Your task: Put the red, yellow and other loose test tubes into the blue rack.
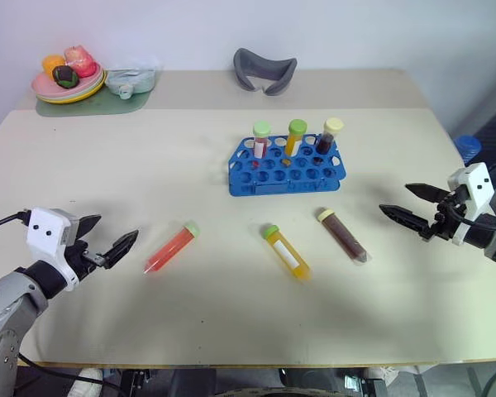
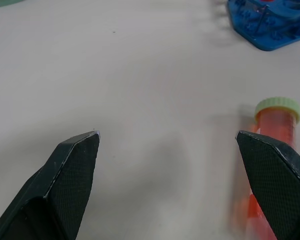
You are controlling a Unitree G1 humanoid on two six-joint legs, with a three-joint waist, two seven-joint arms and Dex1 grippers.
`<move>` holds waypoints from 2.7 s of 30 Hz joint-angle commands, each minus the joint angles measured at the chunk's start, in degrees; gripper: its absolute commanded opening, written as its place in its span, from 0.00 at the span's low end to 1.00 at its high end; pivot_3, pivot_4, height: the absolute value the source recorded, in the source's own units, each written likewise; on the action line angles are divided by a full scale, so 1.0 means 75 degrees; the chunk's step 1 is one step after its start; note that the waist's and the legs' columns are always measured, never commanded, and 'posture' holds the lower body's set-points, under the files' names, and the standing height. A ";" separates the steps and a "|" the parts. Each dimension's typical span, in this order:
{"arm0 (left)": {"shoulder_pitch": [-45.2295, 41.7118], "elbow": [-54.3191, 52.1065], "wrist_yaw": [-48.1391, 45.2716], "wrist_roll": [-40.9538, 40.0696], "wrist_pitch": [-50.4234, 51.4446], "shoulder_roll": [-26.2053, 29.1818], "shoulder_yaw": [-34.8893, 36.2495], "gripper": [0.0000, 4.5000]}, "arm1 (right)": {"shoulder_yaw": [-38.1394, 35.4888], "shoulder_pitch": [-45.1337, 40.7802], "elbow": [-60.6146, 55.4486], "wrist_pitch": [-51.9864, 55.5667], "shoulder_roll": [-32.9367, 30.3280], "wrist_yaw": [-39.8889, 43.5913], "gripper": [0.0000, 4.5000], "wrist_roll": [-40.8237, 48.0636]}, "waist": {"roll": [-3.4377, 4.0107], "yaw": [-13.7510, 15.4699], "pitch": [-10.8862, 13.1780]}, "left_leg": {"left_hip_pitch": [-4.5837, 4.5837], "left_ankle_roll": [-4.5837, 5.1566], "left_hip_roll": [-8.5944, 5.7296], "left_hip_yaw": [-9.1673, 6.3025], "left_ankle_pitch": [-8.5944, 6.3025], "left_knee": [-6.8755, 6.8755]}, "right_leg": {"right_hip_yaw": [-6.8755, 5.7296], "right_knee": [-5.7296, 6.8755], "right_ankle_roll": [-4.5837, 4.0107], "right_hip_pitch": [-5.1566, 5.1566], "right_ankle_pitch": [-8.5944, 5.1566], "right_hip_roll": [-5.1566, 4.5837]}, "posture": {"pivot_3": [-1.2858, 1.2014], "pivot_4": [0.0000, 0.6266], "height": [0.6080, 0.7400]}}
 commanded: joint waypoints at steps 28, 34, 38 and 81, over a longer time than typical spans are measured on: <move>-0.3192 0.0568 -0.2667 0.0687 -0.1239 0.0511 -0.4698 1.00 | 0.1416 -0.2558 -0.4616 0.8376 0.0252 -0.4193 0.96 0.1833 | 0.0006 0.0038 0.0003 | -0.0009 0.0006 0.0002 -0.0008 -0.0003 0.0040 | -0.0001 0.0040 -0.0005 -0.0007 0.0002 0.0011 | 0.52 0.24 1.00; -0.3127 0.0357 -0.2812 0.0928 -0.1498 0.0280 -0.5257 1.00 | 0.2359 -0.2894 -0.4098 0.8376 -0.0265 -0.6202 0.96 0.3352 | 0.0008 0.0046 0.0003 | -0.0098 0.0039 0.0001 -0.0012 -0.0021 0.0101 | -0.0010 0.0045 -0.0002 -0.0061 0.0003 0.0004 | 0.52 0.24 1.00; -0.2995 0.0164 -0.2644 0.0999 -0.1490 0.0175 -0.5336 1.00 | 0.2672 -0.3107 -0.3439 0.8376 -0.0415 -0.7264 0.96 0.4461 | 0.0008 0.0008 0.0003 | -0.0097 0.0040 0.0001 -0.0013 -0.0021 0.0110 | -0.0008 0.0059 -0.0002 -0.0063 0.0003 0.0005 | 0.52 0.24 1.00; -0.2872 0.0064 -0.2206 0.0901 -0.1340 -0.0036 -0.5163 1.00 | 0.3100 -0.4207 -0.2662 0.6800 -0.0312 -1.1216 0.17 0.7994 | 0.0012 -0.0009 0.0004 | -0.0119 0.0043 0.0002 -0.0014 -0.0021 0.0121 | -0.0005 0.0099 -0.0002 -0.0106 0.0002 0.0013 | 0.52 0.24 1.00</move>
